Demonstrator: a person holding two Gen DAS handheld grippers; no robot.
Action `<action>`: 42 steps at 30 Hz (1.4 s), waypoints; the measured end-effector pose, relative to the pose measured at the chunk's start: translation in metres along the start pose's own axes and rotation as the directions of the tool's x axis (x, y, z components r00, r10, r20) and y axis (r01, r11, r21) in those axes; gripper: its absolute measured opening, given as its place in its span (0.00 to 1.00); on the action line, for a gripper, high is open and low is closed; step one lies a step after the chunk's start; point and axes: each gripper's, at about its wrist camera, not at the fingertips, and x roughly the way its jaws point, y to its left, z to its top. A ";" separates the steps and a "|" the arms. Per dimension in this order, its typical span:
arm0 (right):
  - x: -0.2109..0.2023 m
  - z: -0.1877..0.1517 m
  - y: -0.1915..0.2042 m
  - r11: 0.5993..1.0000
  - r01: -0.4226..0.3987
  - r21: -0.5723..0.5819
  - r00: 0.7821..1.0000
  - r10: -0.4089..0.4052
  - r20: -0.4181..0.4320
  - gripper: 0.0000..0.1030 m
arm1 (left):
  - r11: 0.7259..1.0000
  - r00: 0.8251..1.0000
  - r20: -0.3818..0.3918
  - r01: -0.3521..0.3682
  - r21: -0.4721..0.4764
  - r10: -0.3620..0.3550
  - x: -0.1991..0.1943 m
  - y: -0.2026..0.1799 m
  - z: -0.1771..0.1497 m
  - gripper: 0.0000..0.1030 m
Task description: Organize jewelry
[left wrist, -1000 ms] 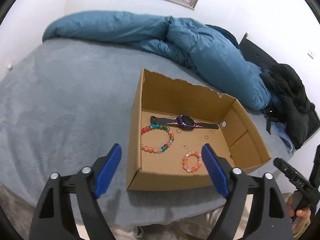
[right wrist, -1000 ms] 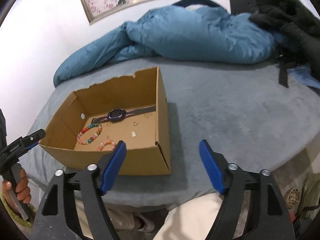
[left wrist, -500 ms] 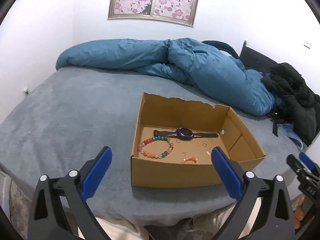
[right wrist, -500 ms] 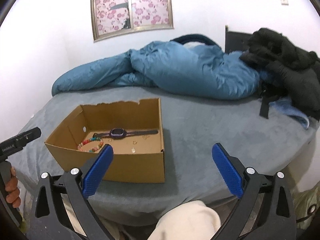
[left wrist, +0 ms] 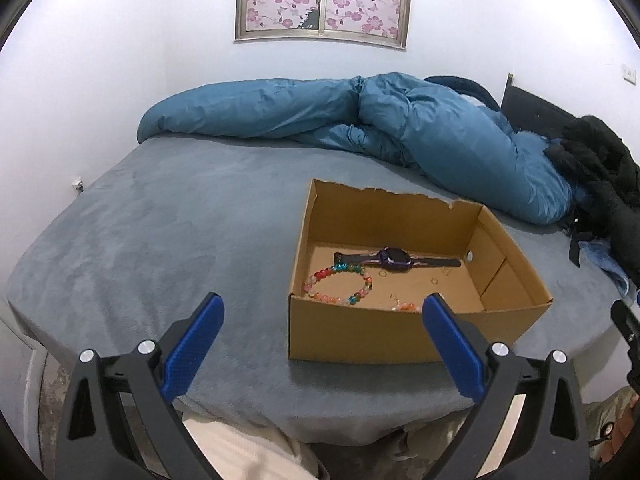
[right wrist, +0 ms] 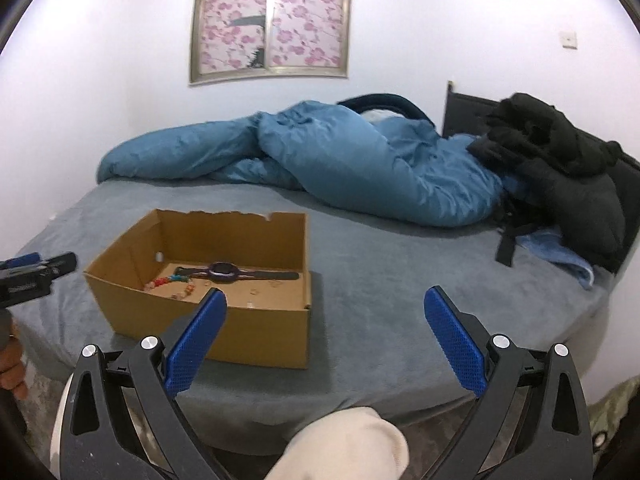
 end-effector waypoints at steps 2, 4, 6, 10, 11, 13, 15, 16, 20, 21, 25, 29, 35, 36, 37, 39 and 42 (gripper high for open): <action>0.000 -0.002 0.005 1.000 -0.012 -0.011 1.000 0.012 -0.022 0.92 | 1.000 1.000 -0.020 -0.016 0.004 0.016 0.005 -0.002 -0.003 0.95; 0.006 -0.005 0.010 1.000 -0.009 -0.021 0.998 0.008 -0.063 0.92 | 1.000 0.998 -0.052 -0.018 0.005 0.018 0.011 -0.003 -0.007 0.95; 0.016 -0.010 0.011 1.000 -0.018 -0.003 0.991 0.017 -0.132 0.92 | 0.999 0.995 -0.090 -0.045 0.013 0.046 0.019 -0.004 -0.011 0.95; 0.034 -0.017 0.006 0.995 -0.034 0.089 0.966 0.056 -0.253 0.92 | 0.998 0.983 -0.175 -0.047 0.038 0.053 0.034 -0.005 -0.019 0.95; 0.037 -0.019 0.004 0.994 -0.027 0.105 0.961 0.055 -0.272 0.92 | 0.998 0.981 -0.189 -0.048 0.039 0.055 0.036 -0.005 -0.021 0.95; 0.041 -0.022 0.003 0.993 -0.012 0.120 0.952 0.048 -0.303 0.92 | 0.997 0.975 -0.211 -0.057 0.042 0.065 0.040 -0.005 -0.023 0.95; 0.046 -0.023 0.003 0.992 0.001 0.127 0.945 0.041 -0.324 0.92 | 0.997 0.970 -0.233 -0.063 0.046 0.072 0.044 -0.005 -0.024 0.95; 0.049 -0.023 0.005 0.992 0.004 0.126 0.942 0.039 -0.334 0.92 | 0.997 0.967 -0.243 -0.064 0.049 0.074 0.046 -0.005 -0.025 0.95; 0.056 -0.024 0.011 0.994 0.013 0.110 0.936 0.027 -0.352 0.92 | 0.995 0.960 -0.262 -0.077 0.069 0.093 0.052 -0.007 -0.024 0.95; 0.057 -0.024 0.013 0.994 0.015 0.104 0.934 0.023 -0.356 0.92 | 0.995 0.959 -0.268 -0.076 0.072 0.093 0.053 -0.007 -0.024 0.95; 0.061 -0.024 0.016 0.995 0.019 0.100 0.929 0.020 -0.369 0.92 | 0.994 0.954 -0.285 -0.069 0.080 0.089 0.056 -0.006 -0.025 0.95; 0.064 -0.024 0.017 0.996 0.023 0.090 0.927 0.012 -0.376 0.92 | 0.995 0.947 -0.310 -0.061 0.083 0.084 0.060 -0.006 -0.026 0.95; 0.067 -0.025 0.020 0.996 0.024 0.085 0.921 0.011 -0.389 0.92 | 0.995 0.947 -0.310 -0.062 0.079 0.084 0.061 -0.005 -0.024 0.95; 0.067 -0.025 0.021 0.996 0.023 0.084 0.921 0.011 -0.390 0.92 | 0.995 0.947 -0.310 -0.063 0.076 0.083 0.061 -0.004 -0.024 0.95; 0.067 -0.025 0.022 0.996 0.022 0.081 0.920 0.012 -0.392 0.92 | 0.995 0.946 -0.312 -0.063 0.074 0.084 0.062 -0.004 -0.023 0.95; 0.067 -0.025 0.023 0.997 0.019 0.077 0.919 0.013 -0.393 0.92 | 0.995 0.946 -0.313 -0.063 0.072 0.083 0.062 -0.003 -0.023 0.95; 0.068 -0.024 0.026 0.998 0.012 0.067 0.919 0.015 -0.395 0.92 | 0.995 0.946 -0.313 -0.066 0.069 0.085 0.062 -0.001 -0.022 0.95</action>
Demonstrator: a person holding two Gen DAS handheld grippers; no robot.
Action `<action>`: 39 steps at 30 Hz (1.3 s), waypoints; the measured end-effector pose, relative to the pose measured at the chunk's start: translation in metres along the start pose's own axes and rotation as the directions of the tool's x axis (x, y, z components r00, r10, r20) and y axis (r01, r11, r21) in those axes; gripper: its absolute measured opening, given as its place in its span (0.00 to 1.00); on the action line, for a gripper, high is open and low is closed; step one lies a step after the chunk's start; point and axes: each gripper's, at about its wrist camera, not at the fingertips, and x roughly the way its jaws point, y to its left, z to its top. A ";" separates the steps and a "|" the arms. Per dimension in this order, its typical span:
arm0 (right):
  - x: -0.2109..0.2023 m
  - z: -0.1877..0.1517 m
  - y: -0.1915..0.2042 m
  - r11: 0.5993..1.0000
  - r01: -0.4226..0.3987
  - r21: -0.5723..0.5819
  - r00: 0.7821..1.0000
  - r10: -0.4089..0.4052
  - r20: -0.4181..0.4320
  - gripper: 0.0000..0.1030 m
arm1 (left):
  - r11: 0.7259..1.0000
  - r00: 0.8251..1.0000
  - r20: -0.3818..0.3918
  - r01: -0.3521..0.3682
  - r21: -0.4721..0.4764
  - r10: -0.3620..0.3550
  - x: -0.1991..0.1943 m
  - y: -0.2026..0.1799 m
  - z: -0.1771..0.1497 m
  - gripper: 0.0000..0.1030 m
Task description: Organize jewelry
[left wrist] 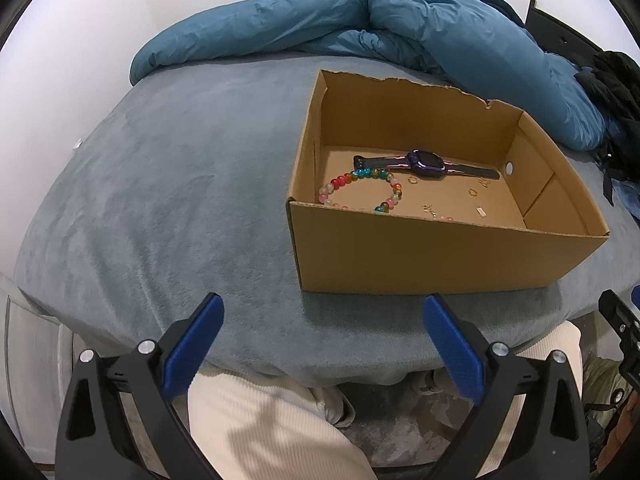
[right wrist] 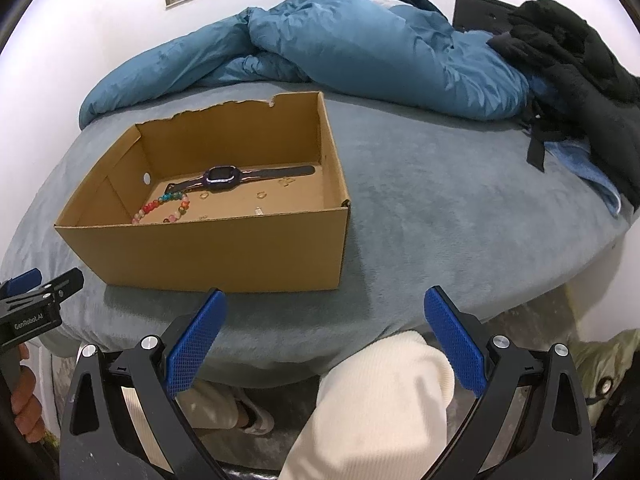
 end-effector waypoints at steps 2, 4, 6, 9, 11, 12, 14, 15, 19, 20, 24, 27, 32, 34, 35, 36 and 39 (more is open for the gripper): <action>0.001 0.000 0.001 1.000 -0.001 -0.002 1.000 0.001 -0.002 0.92 | 1.000 1.000 0.000 0.000 -0.003 0.000 0.000 0.001 0.000 0.95; 0.001 0.000 0.002 1.000 -0.001 -0.004 1.000 0.001 -0.005 0.92 | 1.000 1.000 -0.001 0.000 -0.007 0.000 0.000 0.002 -0.001 0.95; 0.001 0.001 0.002 1.000 0.000 -0.005 1.000 0.000 -0.006 0.92 | 1.000 1.000 -0.003 0.002 -0.009 -0.002 0.000 0.003 -0.001 0.95; 0.002 0.001 0.003 1.000 0.004 -0.007 1.000 -0.005 -0.008 0.92 | 1.000 1.000 -0.002 0.000 -0.012 0.000 0.000 0.005 -0.002 0.95; 0.003 0.001 0.004 1.000 0.006 -0.007 1.000 -0.006 -0.013 0.92 | 1.000 1.000 -0.005 -0.001 -0.015 0.001 0.000 0.007 -0.002 0.95; 0.004 0.001 0.004 1.000 0.006 -0.005 1.000 -0.006 -0.017 0.92 | 1.000 1.000 -0.008 -0.002 -0.017 0.002 0.000 0.008 -0.002 0.95; 0.005 0.002 0.004 1.000 0.007 -0.003 1.000 -0.007 -0.028 0.92 | 1.000 1.000 -0.017 -0.003 -0.020 0.003 0.001 0.010 -0.001 0.95; 0.004 0.003 0.004 1.000 0.005 -0.003 0.999 -0.005 -0.035 0.92 | 1.000 1.000 -0.023 -0.003 -0.020 0.002 0.000 0.011 -0.001 0.95; 0.000 0.006 0.006 1.000 -0.002 0.001 0.998 0.002 -0.057 0.92 | 1.000 0.999 -0.036 -0.011 -0.018 0.010 -0.010 0.015 0.003 0.95; 0.000 0.008 0.007 1.000 -0.006 0.004 0.998 0.006 -0.065 0.92 | 1.000 0.999 -0.039 -0.011 -0.018 0.010 -0.013 0.016 0.004 0.95; -0.004 0.013 0.012 1.000 -0.018 0.008 0.996 0.019 -0.087 0.92 | 1.000 0.999 -0.040 -0.021 0.001 0.021 -0.025 0.015 0.008 0.95; -0.004 0.017 0.017 1.000 -0.021 -0.006 0.995 0.020 -0.095 0.92 | 0.999 0.999 -0.037 -0.035 0.009 0.035 -0.031 0.014 0.011 0.95; 0.003 0.020 0.019 1.000 -0.026 0.004 0.993 0.027 -0.118 0.92 | 0.999 0.998 -0.041 -0.052 0.003 0.053 -0.034 0.013 0.015 0.95; 0.005 0.022 0.022 1.000 -0.027 0.001 0.992 0.027 -0.125 0.92 | 0.999 0.997 -0.047 -0.055 -0.005 0.054 -0.034 0.014 0.016 0.95; 0.006 0.023 0.023 1.000 -0.023 0.000 0.992 0.023 -0.124 0.92 | 0.998 0.997 -0.049 -0.057 -0.006 0.057 -0.034 0.014 0.017 0.95; 0.006 0.024 0.024 1.000 -0.021 0.002 0.992 0.021 -0.122 0.92 | 0.998 0.997 -0.051 -0.059 -0.006 0.059 -0.033 0.014 0.018 0.95; 0.009 0.028 0.024 1.000 -0.024 0.015 0.992 0.025 -0.124 0.92 | 0.998 0.996 -0.064 -0.059 -0.006 0.059 -0.031 0.015 0.021 0.95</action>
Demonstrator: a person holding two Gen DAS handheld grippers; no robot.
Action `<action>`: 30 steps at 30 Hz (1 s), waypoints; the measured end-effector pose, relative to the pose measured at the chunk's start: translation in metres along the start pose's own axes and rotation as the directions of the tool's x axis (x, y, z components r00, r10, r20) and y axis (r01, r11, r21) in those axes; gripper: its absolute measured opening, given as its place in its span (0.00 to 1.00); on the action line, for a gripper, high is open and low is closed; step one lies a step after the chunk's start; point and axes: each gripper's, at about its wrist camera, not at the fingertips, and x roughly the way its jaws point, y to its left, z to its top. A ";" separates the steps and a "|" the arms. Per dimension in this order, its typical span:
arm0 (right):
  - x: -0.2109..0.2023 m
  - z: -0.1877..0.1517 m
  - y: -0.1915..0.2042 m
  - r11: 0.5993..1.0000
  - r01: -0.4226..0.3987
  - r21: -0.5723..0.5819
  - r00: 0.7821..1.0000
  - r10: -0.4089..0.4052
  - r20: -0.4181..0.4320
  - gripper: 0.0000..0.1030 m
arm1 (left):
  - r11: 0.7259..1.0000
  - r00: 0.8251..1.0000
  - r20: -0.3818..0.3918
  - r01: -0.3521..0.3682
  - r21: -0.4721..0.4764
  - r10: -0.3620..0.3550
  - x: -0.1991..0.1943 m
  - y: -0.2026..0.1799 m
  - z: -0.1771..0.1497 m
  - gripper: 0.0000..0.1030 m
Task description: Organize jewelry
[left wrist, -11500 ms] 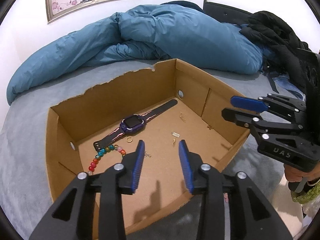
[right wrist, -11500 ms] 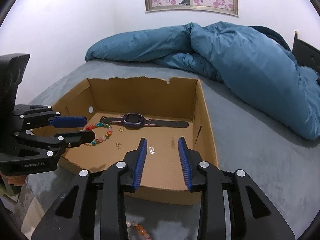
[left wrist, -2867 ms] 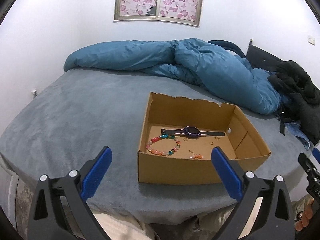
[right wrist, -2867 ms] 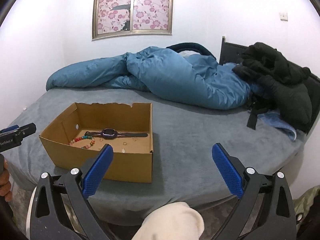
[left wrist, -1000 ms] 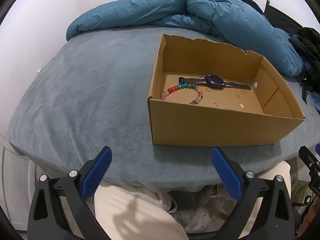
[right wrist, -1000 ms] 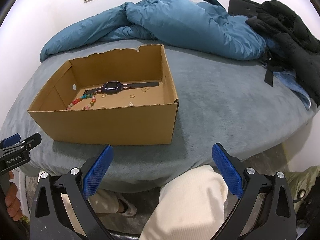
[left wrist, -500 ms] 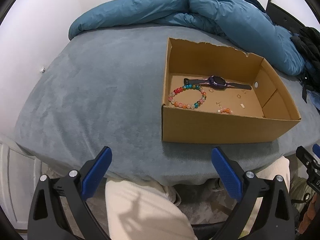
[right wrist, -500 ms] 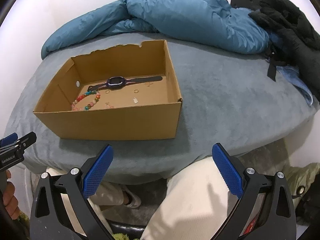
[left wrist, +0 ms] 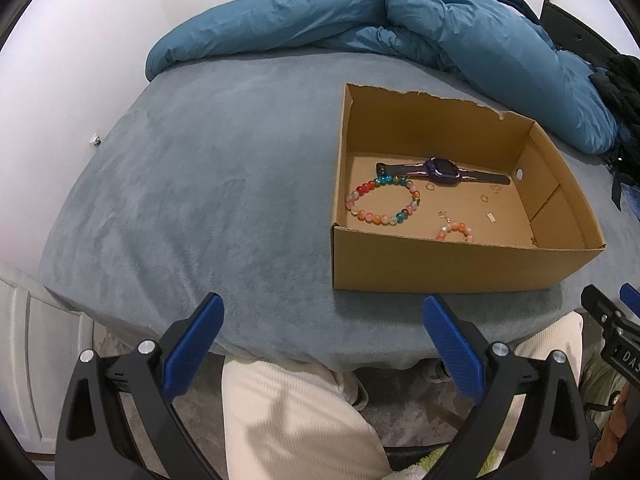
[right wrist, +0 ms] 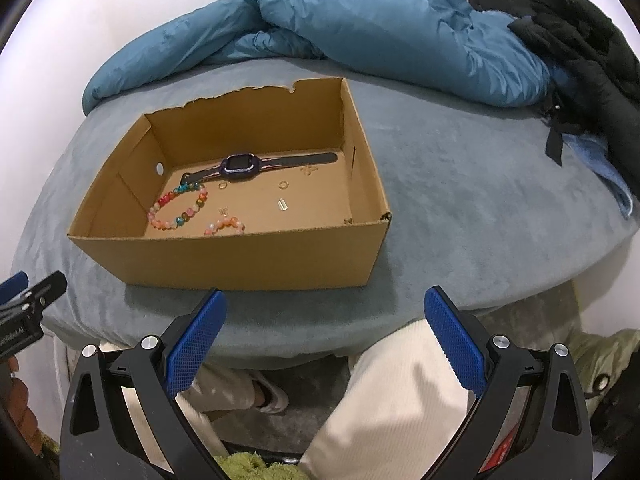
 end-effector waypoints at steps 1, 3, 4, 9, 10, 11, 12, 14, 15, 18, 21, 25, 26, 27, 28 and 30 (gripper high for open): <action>0.001 0.001 -0.001 1.000 0.001 0.003 1.000 -0.001 0.000 0.92 | 1.000 1.000 -0.003 -0.004 0.000 0.004 0.001 0.000 0.001 0.95; 0.003 0.004 -0.002 1.000 0.004 0.010 1.000 -0.004 -0.002 0.92 | 1.000 1.000 -0.006 -0.011 -0.004 0.011 0.003 0.002 0.003 0.95; 0.004 0.006 -0.003 1.000 0.005 0.011 1.000 -0.005 -0.003 0.92 | 1.000 1.000 -0.007 -0.014 -0.008 0.013 0.004 0.003 0.004 0.95; 0.006 0.012 -0.007 1.000 0.019 0.017 1.000 -0.019 -0.006 0.92 | 0.999 1.000 -0.016 -0.021 -0.031 0.020 0.010 0.008 0.009 0.95; 0.007 0.012 -0.008 1.000 0.021 0.019 1.000 -0.021 -0.011 0.92 | 0.999 1.000 -0.017 -0.021 -0.033 0.021 0.011 0.009 0.010 0.95; 0.008 0.013 -0.009 1.000 0.022 0.019 1.000 -0.021 -0.015 0.92 | 0.999 1.000 -0.019 -0.022 -0.036 0.021 0.012 0.010 0.011 0.95; 0.009 0.013 -0.010 1.000 0.024 0.020 1.000 -0.023 -0.019 0.92 | 0.999 1.000 -0.022 -0.022 -0.040 0.021 0.013 0.010 0.011 0.95; 0.011 0.013 -0.010 0.999 0.028 0.015 0.999 -0.028 -0.024 0.92 | 0.999 0.999 -0.027 -0.022 -0.043 0.021 0.015 0.011 0.011 0.95; 0.011 0.013 -0.009 0.999 0.030 0.014 0.999 -0.030 -0.027 0.92 | 0.999 0.999 -0.031 -0.023 -0.044 0.021 0.016 0.011 0.010 0.95; 0.012 0.010 -0.010 0.999 0.030 0.012 0.999 -0.030 -0.034 0.92 | 0.999 0.999 -0.041 -0.021 -0.046 0.019 0.018 0.010 0.009 0.95; 0.013 0.010 -0.011 1.000 0.030 0.010 0.999 -0.029 -0.043 0.92 | 0.999 0.999 -0.045 -0.019 -0.046 0.017 0.018 0.009 0.009 0.95; 0.012 0.008 -0.010 1.000 0.027 0.010 0.999 -0.026 -0.044 0.92 | 0.999 0.999 -0.042 -0.020 -0.046 0.018 0.018 0.009 0.008 0.95; 0.012 0.009 -0.010 1.000 0.026 0.010 0.999 -0.026 -0.044 0.92 | 0.999 0.999 -0.042 -0.020 -0.046 0.018 0.018 0.009 0.008 0.95; 0.012 0.009 -0.010 1.000 0.025 0.009 0.999 -0.024 -0.044 0.92 | 0.999 0.999 -0.040 -0.021 -0.046 0.019 0.017 0.009 0.008 0.95; 0.012 0.008 -0.009 1.000 0.024 0.010 0.999 -0.024 -0.044 0.92 | 0.999 0.999 -0.039 -0.021 -0.047 0.019 0.017 0.009 0.008 0.95; 0.012 0.008 -0.009 1.000 0.022 0.008 0.999 -0.022 -0.045 0.92 | 0.999 0.999 -0.038 -0.023 -0.047 0.021 0.017 0.008 0.008 0.95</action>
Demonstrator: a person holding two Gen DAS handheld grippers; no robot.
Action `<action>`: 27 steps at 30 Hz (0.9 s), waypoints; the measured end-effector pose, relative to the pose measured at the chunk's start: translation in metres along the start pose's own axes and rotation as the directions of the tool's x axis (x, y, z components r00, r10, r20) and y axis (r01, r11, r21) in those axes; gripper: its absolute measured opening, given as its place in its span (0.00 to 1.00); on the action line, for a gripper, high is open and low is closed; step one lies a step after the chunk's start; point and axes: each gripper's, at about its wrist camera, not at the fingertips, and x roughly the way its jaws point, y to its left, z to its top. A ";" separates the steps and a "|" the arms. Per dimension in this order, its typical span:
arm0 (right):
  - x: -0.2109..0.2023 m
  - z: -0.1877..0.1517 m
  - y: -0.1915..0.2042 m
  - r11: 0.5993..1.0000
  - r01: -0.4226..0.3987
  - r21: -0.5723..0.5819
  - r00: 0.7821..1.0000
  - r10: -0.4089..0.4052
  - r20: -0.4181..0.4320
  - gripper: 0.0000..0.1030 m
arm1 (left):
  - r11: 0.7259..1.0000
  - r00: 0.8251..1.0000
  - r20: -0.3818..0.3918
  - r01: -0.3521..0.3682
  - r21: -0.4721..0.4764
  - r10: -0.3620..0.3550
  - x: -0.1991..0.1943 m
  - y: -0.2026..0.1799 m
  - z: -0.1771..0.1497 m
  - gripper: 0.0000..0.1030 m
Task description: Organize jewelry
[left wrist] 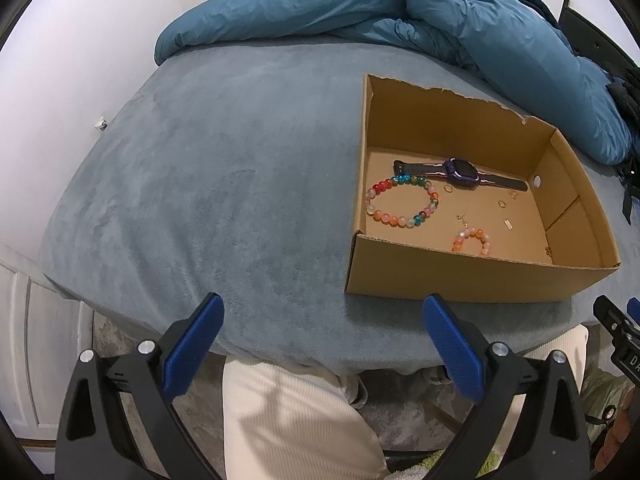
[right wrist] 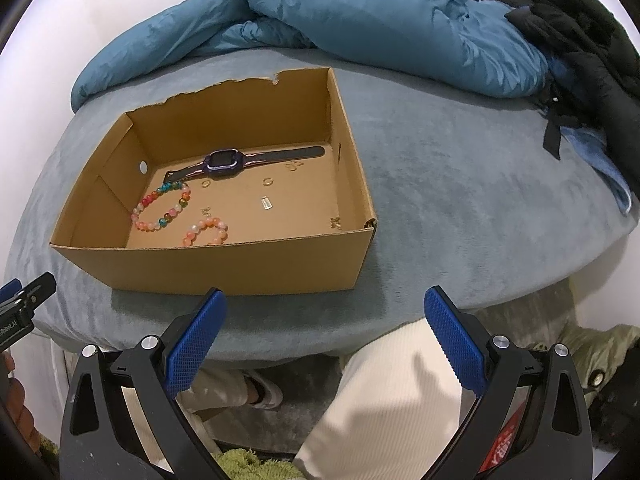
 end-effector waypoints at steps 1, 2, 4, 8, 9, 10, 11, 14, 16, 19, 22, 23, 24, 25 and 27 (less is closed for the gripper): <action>0.000 0.000 0.000 1.000 -0.002 -0.001 1.000 0.002 0.000 0.92 | 1.000 1.000 0.000 0.000 0.000 0.000 0.000 0.000 0.001 0.95; 0.000 0.000 0.000 1.000 -0.002 -0.003 1.000 0.002 0.000 0.92 | 1.000 1.000 0.001 0.001 0.000 -0.001 -0.001 0.000 0.001 0.95; -0.001 0.000 0.001 1.000 -0.003 -0.005 1.000 0.003 0.001 0.92 | 1.000 1.000 0.003 0.003 0.002 -0.003 -0.002 0.000 0.001 0.95; -0.002 -0.001 0.002 1.000 -0.001 -0.006 1.000 0.001 0.003 0.92 | 1.000 1.000 0.003 0.009 0.004 -0.009 -0.002 0.000 0.001 0.95; -0.002 -0.002 0.002 1.000 0.000 -0.005 1.000 0.000 0.004 0.92 | 1.000 1.000 0.002 0.010 0.003 -0.010 -0.003 0.000 0.000 0.95; -0.002 -0.002 0.002 1.000 0.002 -0.004 1.000 -0.002 0.005 0.92 | 1.000 1.000 0.002 0.010 0.005 -0.010 -0.003 0.000 0.000 0.95; -0.002 -0.002 0.003 1.000 0.002 -0.004 1.000 -0.002 0.006 0.92 | 1.000 1.000 0.002 0.010 0.006 -0.010 -0.003 0.000 0.001 0.95; -0.002 -0.002 0.003 1.000 0.002 -0.003 1.000 -0.002 0.005 0.92 | 1.000 1.000 0.001 0.011 0.009 -0.011 -0.004 -0.001 0.001 0.95; -0.002 -0.002 0.003 1.000 0.002 -0.003 1.000 -0.002 0.005 0.92 | 1.000 1.000 0.000 0.013 0.010 -0.013 -0.004 -0.001 0.001 0.95; -0.002 -0.002 0.003 1.000 0.003 -0.004 1.000 -0.003 0.006 0.92 | 1.000 1.000 -0.002 0.014 0.013 -0.014 -0.004 -0.002 0.001 0.95; -0.002 -0.002 0.002 1.000 0.002 -0.004 1.000 -0.002 0.006 0.92 | 1.000 1.000 -0.004 0.016 0.018 -0.016 -0.003 -0.003 0.001 0.95; -0.001 -0.002 0.002 1.000 0.002 -0.004 1.000 -0.002 0.006 0.92 | 1.000 1.000 -0.004 0.016 0.020 -0.016 -0.003 -0.003 0.001 0.95; -0.001 -0.002 0.002 1.000 0.001 -0.006 1.000 -0.001 0.006 0.92 | 1.000 1.000 -0.005 0.016 0.021 -0.016 -0.003 -0.004 0.001 0.95; -0.001 -0.002 0.002 1.000 0.001 -0.006 1.000 -0.001 0.006 0.92 | 1.000 1.000 -0.004 0.016 0.021 -0.016 -0.003 -0.004 0.001 0.95; -0.001 -0.002 0.002 1.000 0.001 -0.007 1.000 -0.001 0.006 0.92 | 1.000 1.000 -0.006 0.017 0.024 -0.017 -0.003 -0.005 0.001 0.95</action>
